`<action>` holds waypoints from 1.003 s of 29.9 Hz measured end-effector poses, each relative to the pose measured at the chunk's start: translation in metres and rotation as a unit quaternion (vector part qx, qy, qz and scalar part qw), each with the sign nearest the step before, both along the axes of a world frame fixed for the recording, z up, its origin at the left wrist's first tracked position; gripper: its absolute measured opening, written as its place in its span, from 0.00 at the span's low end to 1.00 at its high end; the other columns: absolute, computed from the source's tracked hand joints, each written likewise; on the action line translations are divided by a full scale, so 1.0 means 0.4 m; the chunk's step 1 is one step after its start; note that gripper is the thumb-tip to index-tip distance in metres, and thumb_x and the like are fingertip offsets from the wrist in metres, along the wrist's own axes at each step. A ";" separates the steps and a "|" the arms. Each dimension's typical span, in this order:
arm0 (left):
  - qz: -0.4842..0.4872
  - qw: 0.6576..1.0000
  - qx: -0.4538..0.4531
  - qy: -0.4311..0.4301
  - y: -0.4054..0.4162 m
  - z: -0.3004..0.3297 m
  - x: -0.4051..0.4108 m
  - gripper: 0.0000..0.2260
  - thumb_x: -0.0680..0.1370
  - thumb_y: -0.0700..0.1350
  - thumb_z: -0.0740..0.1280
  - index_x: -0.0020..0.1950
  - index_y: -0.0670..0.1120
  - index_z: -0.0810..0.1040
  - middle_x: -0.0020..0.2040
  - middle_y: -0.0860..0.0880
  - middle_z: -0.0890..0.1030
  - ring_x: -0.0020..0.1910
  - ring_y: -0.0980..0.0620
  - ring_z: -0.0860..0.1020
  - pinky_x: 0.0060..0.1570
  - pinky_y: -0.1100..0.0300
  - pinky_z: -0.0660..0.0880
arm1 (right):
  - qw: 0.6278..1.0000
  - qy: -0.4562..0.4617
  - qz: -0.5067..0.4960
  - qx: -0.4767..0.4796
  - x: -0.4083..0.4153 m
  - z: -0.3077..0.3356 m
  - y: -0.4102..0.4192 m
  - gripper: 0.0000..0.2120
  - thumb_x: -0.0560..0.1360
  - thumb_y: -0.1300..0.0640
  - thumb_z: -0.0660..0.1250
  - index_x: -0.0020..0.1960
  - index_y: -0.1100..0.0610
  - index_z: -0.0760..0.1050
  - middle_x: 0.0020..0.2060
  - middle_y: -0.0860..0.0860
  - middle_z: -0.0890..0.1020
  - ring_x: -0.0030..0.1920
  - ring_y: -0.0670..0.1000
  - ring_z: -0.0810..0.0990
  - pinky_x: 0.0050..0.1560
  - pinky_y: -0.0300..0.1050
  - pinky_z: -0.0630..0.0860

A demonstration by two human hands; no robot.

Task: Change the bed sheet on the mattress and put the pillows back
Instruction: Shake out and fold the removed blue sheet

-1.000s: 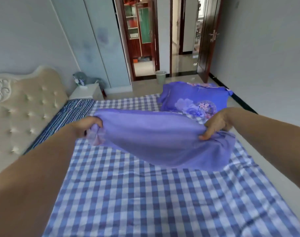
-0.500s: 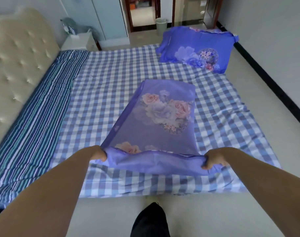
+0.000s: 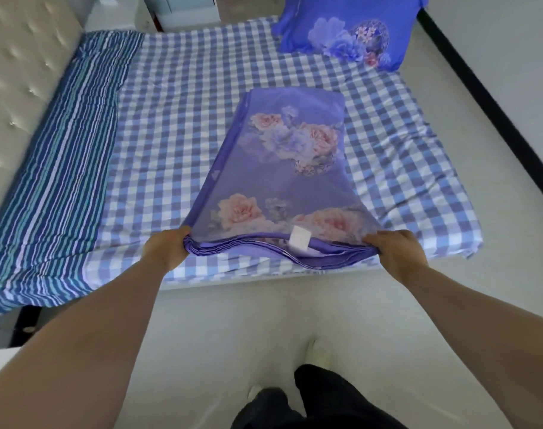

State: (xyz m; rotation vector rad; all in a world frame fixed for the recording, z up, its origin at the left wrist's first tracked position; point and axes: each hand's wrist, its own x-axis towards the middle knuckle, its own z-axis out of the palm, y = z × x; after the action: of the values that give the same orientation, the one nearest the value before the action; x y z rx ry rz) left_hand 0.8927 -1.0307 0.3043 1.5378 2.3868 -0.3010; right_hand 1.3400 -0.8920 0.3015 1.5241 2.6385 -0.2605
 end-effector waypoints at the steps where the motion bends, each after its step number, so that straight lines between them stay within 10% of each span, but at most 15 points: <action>1: -0.014 1.000 -0.020 0.001 -0.018 -0.002 -0.001 0.08 0.79 0.47 0.58 0.57 0.49 0.71 0.46 0.46 0.79 0.40 0.44 0.74 0.39 0.55 0.72 | 0.998 -0.046 0.004 -0.034 0.012 -0.011 -0.024 0.22 0.72 0.67 0.60 0.58 0.47 0.78 0.52 0.50 0.82 0.55 0.57 0.77 0.60 0.46 0.66; 5: -0.033 0.997 -0.053 -0.039 -0.117 -0.033 -0.019 0.16 0.79 0.46 0.59 0.66 0.56 0.70 0.54 0.46 0.80 0.48 0.44 0.79 0.43 0.55 0.74 | 0.999 -0.005 -0.045 0.019 0.045 -0.029 -0.132 0.23 0.71 0.68 0.60 0.57 0.46 0.79 0.52 0.50 0.83 0.55 0.57 0.78 0.63 0.48 0.66; 12: -0.087 0.917 -0.376 -0.100 -0.272 -0.049 0.033 0.13 0.72 0.46 0.71 0.55 0.46 0.81 0.39 0.51 0.79 0.37 0.53 0.75 0.29 0.68 0.68 | 0.887 -0.325 -0.077 -0.319 0.010 -0.100 -0.297 0.16 0.76 0.57 0.63 0.63 0.57 0.74 0.58 0.53 0.78 0.58 0.53 0.77 0.59 0.43 0.72; 16: 0.015 0.865 -0.463 -0.193 -0.320 -0.053 -0.033 0.20 0.70 0.47 0.74 0.60 0.44 0.78 0.52 0.42 0.80 0.49 0.45 0.80 0.44 0.59 0.79 | 0.840 -0.388 -0.016 -0.378 -0.011 -0.092 -0.307 0.29 0.64 0.48 0.71 0.63 0.58 0.75 0.49 0.52 0.71 0.48 0.51 0.70 0.55 0.42 0.69; 21: 0.156 0.904 -0.266 -0.295 -0.242 -0.023 -0.141 0.07 0.74 0.45 0.72 0.48 0.46 0.77 0.44 0.43 0.78 0.43 0.43 0.79 0.38 0.55 0.80 | 0.903 -0.289 -0.128 -0.291 -0.074 -0.014 -0.231 0.08 0.73 0.55 0.67 0.51 0.55 0.77 0.48 0.53 0.80 0.45 0.54 0.77 0.51 0.44 0.76; 30: 0.177 0.962 0.109 -0.179 0.142 0.020 -0.219 0.05 0.77 0.39 0.63 0.43 0.40 0.77 0.34 0.43 0.75 0.37 0.43 0.73 0.38 0.56 0.68 | 0.956 -0.138 -0.252 -0.061 -0.181 0.033 0.150 0.08 0.76 0.63 0.58 0.51 0.57 0.74 0.49 0.56 0.75 0.51 0.57 0.75 0.48 0.50 0.75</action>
State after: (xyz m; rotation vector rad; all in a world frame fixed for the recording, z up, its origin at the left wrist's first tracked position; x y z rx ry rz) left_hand 0.8050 -0.9739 0.3125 1.0926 2.3906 0.3025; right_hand 1.2676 -0.8321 0.3148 1.9981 1.9562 -0.2163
